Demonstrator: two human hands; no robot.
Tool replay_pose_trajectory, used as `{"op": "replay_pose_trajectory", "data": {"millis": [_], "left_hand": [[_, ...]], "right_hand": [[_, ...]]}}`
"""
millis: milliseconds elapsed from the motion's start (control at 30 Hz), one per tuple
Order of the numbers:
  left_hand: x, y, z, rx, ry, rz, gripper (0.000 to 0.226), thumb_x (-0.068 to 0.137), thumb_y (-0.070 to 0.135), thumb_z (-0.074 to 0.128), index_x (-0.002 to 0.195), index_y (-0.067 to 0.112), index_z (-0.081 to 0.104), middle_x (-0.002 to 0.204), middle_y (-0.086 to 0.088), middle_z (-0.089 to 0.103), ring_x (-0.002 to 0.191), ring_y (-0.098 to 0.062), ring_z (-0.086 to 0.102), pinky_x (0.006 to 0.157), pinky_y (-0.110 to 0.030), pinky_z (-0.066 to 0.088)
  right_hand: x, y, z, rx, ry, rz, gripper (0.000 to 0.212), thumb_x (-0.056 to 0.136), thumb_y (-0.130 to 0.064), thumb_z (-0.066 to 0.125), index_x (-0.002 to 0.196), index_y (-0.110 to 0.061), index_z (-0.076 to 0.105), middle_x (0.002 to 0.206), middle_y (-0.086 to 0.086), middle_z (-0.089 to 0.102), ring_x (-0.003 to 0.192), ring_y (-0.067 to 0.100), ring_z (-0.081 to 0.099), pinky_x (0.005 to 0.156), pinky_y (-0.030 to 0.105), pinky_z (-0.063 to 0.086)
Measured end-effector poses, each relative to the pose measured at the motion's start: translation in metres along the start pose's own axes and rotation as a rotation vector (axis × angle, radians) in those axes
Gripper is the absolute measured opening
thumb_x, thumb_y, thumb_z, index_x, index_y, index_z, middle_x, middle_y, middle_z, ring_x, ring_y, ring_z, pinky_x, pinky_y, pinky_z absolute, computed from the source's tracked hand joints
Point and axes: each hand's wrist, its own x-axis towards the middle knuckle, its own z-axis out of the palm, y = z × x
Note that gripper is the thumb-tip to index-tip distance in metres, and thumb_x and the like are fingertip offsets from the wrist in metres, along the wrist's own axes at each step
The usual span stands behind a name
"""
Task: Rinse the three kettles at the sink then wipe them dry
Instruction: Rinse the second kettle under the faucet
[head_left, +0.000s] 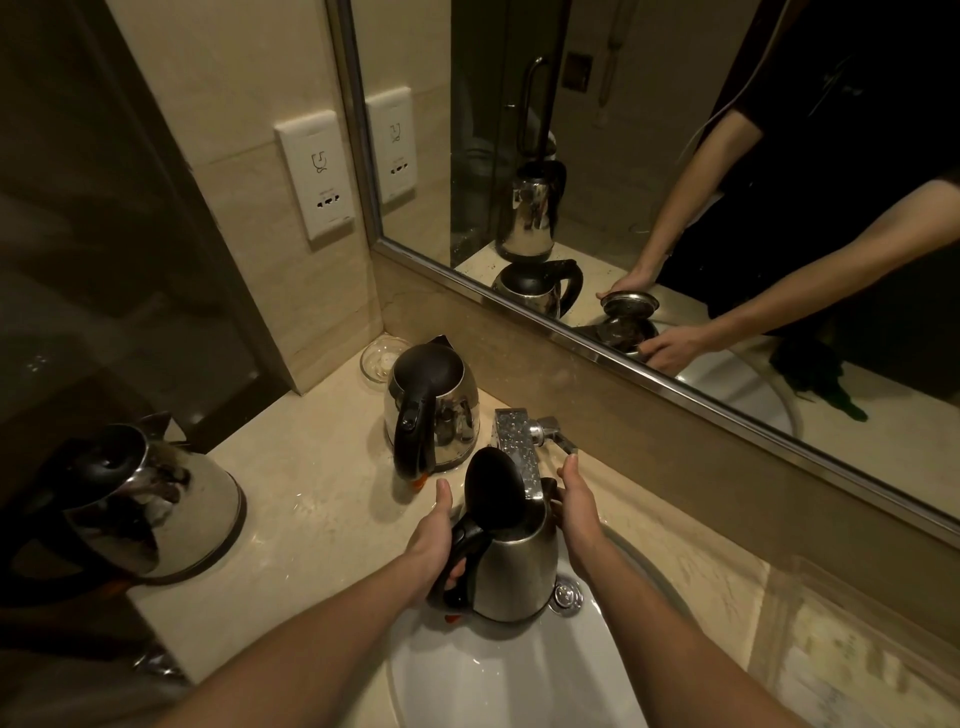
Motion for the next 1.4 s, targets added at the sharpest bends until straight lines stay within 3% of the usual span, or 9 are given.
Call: {"op": "replay_pose_trajectory", "data": {"millis": [100,267,400,533,700,1067,1300,1400], "left_hand": [[-0.0023,0.0006,-0.0006,-0.011,0.005,-0.016,0.080,0.092,0.080,0.017,0.075,0.011,0.056,0.048,-0.006,0.048,0.038,-0.018,0.043,0.047,-0.026,0.037],[-0.0031,0.0009,-0.0014,0.011,0.006,-0.003,0.078,0.092,0.079,0.014,0.070,0.016,0.054,0.046,-0.006,0.047,0.038,-0.018,0.044,0.049,-0.027,0.038],[-0.0006,0.0003,-0.0011,0.020,0.001,0.001,0.085,0.091,0.079,0.013,0.063,0.009,0.052,0.046,-0.007,0.047,0.039,-0.018,0.044,0.050,-0.028,0.038],[0.0016,0.0001,-0.0014,0.021,0.001,0.005,0.086,0.090,0.081,0.014,0.064,0.008,0.052,0.048,-0.008,0.048,0.039,-0.019,0.044,0.048,-0.027,0.037],[0.0042,-0.0007,-0.0023,0.043,-0.014,0.016,0.087,0.090,0.081,0.013,0.074,0.007,0.055,0.048,-0.007,0.048,0.039,-0.019,0.044,0.047,-0.027,0.037],[0.0043,-0.0012,-0.0016,0.042,-0.026,0.012,0.088,0.092,0.079,0.014,0.090,0.006,0.062,0.049,-0.005,0.049,0.039,-0.017,0.045,0.048,-0.026,0.038],[0.0037,-0.0017,-0.0017,0.043,-0.017,0.016,0.086,0.091,0.080,0.013,0.073,0.008,0.055,0.049,-0.006,0.049,0.039,-0.017,0.045,0.048,-0.027,0.039],[0.0026,-0.0012,-0.0015,0.037,-0.018,0.017,0.085,0.091,0.080,0.014,0.070,0.009,0.054,0.049,-0.006,0.048,0.038,-0.018,0.044,0.047,-0.027,0.038]], "right_hand": [[0.0004,0.0001,0.0012,0.003,-0.009,-0.010,0.053,0.102,-0.060,0.026,0.128,-0.023,0.055,0.118,0.002,0.058,0.119,0.026,0.053,0.115,0.047,0.033],[0.0011,0.0004,0.0023,0.001,-0.012,-0.004,0.058,0.103,-0.060,0.026,0.134,-0.020,0.053,0.117,0.002,0.058,0.116,0.024,0.053,0.112,0.044,0.034],[-0.0001,-0.0012,0.0028,-0.001,-0.001,0.007,0.051,0.103,-0.059,0.026,0.121,-0.023,0.057,0.118,0.004,0.057,0.112,0.024,0.052,0.110,0.044,0.034],[-0.0022,-0.0018,0.0019,-0.007,0.011,-0.003,0.061,0.104,-0.057,0.025,0.135,-0.014,0.055,0.111,0.000,0.058,0.111,0.022,0.051,0.110,0.043,0.034],[-0.0025,-0.0016,0.0001,-0.013,0.030,0.002,0.064,0.105,-0.054,0.026,0.131,-0.005,0.057,0.088,-0.005,0.058,0.095,0.021,0.053,0.104,0.041,0.036],[0.0012,0.0022,-0.0018,-0.047,0.027,-0.006,0.062,0.105,-0.053,0.026,0.127,-0.006,0.059,0.087,-0.005,0.058,0.096,0.022,0.053,0.102,0.042,0.037],[0.0045,0.0041,-0.0019,-0.089,0.018,-0.002,0.060,0.102,-0.060,0.026,0.122,-0.016,0.061,0.101,0.000,0.062,0.105,0.024,0.054,0.109,0.046,0.036],[0.0042,0.0035,-0.0019,-0.095,0.019,-0.002,0.056,0.102,-0.060,0.027,0.115,-0.018,0.062,0.093,-0.003,0.061,0.102,0.024,0.055,0.109,0.047,0.037]]}}
